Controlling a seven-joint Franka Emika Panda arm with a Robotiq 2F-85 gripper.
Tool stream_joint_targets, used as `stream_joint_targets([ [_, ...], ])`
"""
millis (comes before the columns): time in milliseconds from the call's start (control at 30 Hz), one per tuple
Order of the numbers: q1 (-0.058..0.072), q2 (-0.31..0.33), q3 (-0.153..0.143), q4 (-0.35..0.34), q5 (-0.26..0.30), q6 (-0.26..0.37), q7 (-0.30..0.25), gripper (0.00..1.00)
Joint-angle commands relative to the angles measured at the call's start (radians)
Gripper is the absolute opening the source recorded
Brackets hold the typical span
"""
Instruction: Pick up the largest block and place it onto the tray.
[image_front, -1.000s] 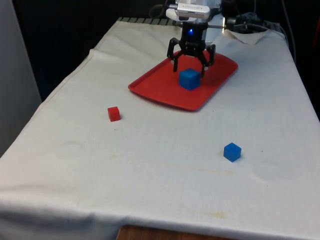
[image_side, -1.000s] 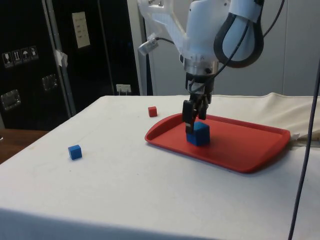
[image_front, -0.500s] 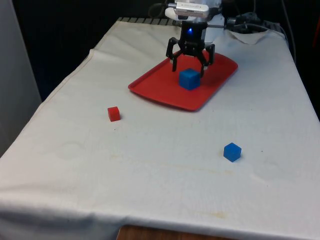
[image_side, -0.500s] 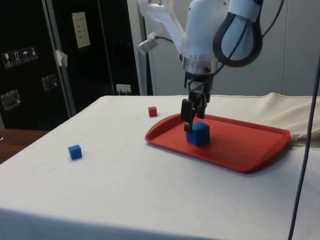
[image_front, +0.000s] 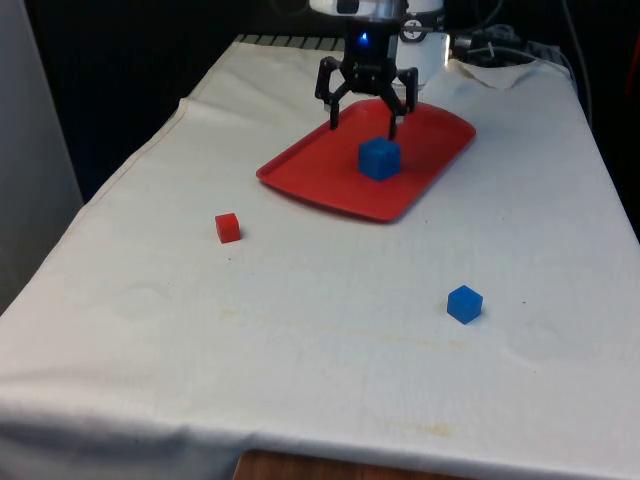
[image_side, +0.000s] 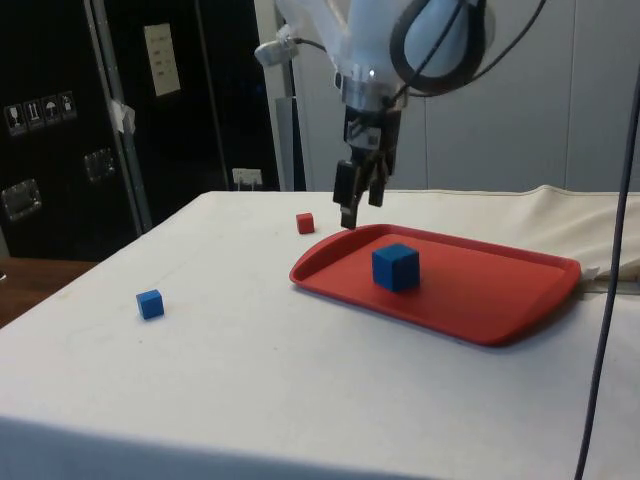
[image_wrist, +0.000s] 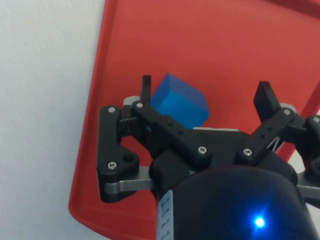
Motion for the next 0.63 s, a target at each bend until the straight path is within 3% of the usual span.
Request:
stream_joint_targets([
  [0, -0.001, -0.004, -0.002, 0.009, 0.0, -0.011, -0.003, 1.0],
  [33, -0.002, -0.009, -0.006, 0.034, -0.003, -0.045, -0.01, 1.0],
  [233, -0.004, -0.017, -0.009, 0.091, 0.005, -0.106, -0.026, 1.0],
  [333, -0.003, -0.009, -0.011, 0.109, 0.0, -0.114, -0.022, 1.0],
  [533, -0.004, -0.005, -0.009, 0.183, 0.017, -0.191, -0.038, 1.0],
  [600, -0.003, 0.001, -0.013, 0.183, 0.0, -0.183, -0.025, 1.0],
])
